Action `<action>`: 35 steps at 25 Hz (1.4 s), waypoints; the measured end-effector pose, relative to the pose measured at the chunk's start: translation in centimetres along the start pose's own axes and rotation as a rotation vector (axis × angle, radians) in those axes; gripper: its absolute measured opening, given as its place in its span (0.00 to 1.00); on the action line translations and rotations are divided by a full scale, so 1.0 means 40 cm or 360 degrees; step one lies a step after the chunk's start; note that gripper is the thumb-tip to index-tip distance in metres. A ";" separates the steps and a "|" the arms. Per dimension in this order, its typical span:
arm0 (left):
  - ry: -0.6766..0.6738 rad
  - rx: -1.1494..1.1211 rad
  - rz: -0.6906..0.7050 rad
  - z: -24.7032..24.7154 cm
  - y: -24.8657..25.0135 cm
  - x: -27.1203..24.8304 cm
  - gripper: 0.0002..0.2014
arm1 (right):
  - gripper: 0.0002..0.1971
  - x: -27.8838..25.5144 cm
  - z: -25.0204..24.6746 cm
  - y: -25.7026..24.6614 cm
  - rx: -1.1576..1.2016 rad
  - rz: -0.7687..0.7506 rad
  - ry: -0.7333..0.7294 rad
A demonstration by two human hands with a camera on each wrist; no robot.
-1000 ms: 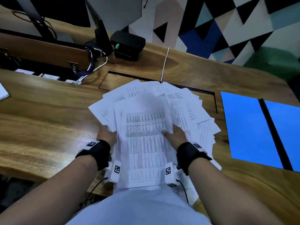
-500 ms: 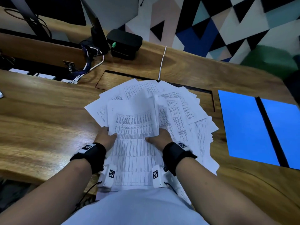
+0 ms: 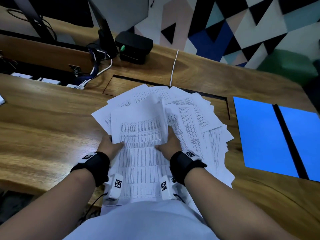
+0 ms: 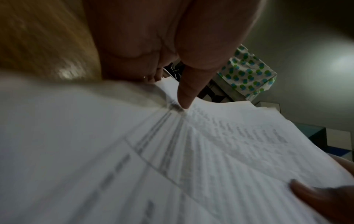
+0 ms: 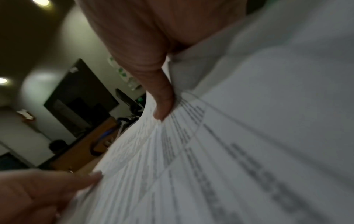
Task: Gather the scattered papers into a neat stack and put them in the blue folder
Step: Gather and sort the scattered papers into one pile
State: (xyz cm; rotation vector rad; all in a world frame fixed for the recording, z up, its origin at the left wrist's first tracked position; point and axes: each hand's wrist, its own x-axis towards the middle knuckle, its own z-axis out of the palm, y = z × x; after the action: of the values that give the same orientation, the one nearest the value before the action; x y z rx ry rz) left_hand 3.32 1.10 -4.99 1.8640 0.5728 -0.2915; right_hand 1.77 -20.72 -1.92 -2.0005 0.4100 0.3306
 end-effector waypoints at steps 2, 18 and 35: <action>0.0022 -0.0031 -0.0033 0.000 0.001 -0.003 0.22 | 0.46 0.012 -0.060 0.007 0.0013 0.0049 0.0137; -0.0473 -0.0058 0.0164 0.142 0.048 -0.054 0.52 | 0.24 -0.029 -0.167 0.113 0.0397 0.0152 0.0115; -0.0464 -0.0339 -0.0095 0.084 0.004 -0.030 0.16 | 0.38 0.143 -0.215 -0.029 0.0923 0.0622 0.0690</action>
State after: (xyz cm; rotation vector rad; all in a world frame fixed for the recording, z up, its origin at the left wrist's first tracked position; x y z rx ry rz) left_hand 2.62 -2.36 -5.52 1.5658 0.4408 -0.5124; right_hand 7.89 -28.77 0.49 -1.4006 1.0501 -0.0006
